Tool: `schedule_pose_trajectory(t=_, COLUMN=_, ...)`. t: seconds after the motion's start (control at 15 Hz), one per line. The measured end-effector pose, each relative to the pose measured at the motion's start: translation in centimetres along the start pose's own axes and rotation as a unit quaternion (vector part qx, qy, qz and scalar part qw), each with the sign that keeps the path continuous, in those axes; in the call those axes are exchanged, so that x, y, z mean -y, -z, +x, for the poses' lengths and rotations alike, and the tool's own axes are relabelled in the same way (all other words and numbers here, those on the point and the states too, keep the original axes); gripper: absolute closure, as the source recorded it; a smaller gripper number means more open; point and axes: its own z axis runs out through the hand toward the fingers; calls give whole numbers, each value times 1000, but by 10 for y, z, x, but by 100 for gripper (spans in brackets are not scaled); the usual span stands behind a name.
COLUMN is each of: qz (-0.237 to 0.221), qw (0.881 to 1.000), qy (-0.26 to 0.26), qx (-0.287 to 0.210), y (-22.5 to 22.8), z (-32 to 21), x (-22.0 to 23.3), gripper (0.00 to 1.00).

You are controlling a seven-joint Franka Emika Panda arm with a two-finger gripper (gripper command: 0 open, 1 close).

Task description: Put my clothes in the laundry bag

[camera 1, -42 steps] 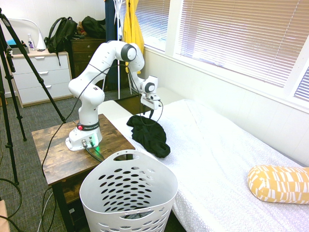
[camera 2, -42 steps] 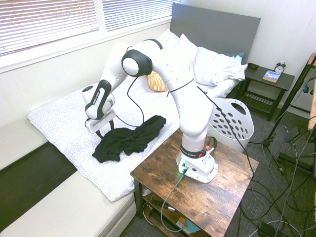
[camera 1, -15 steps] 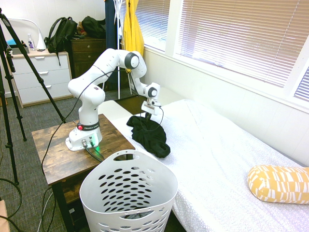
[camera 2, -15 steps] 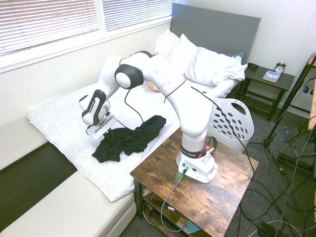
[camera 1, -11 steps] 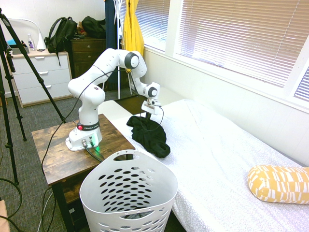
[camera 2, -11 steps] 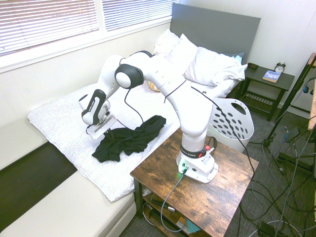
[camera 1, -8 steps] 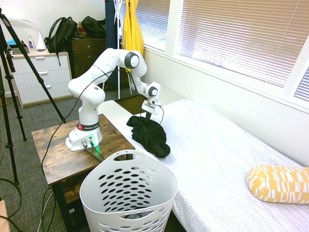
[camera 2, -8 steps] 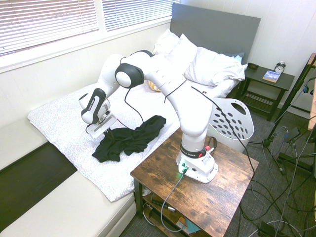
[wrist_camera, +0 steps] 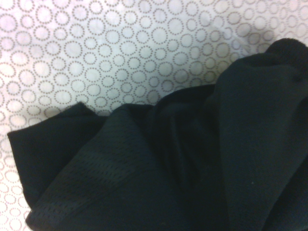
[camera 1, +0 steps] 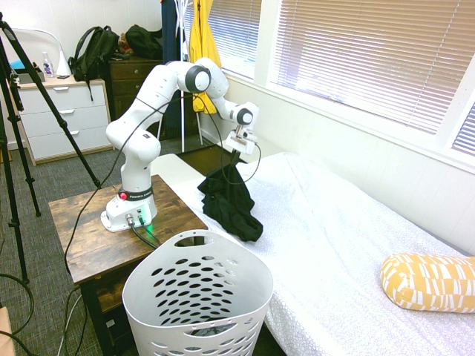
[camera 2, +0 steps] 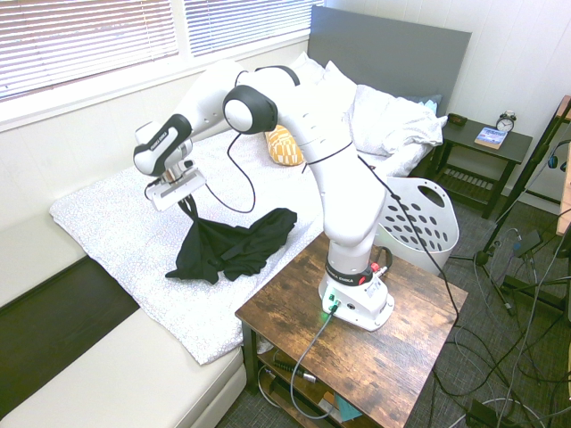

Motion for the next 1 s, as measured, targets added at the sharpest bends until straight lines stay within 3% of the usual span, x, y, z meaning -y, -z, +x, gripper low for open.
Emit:
schedule_pose_trajectory(t=0.4, qz=-3, qw=999, qy=6, qx=-43, y=111, z=20, x=-77, gripper=100)
schedule_pose_trajectory(t=0.8, qz=4, qw=995, qy=-10, qx=-100, y=261, z=23, x=-225, gripper=100)
schedule_pose_trajectory(t=1.0, qz=-23, qw=992, qy=-20, qx=-125, y=316, z=19, x=-295, gripper=100)
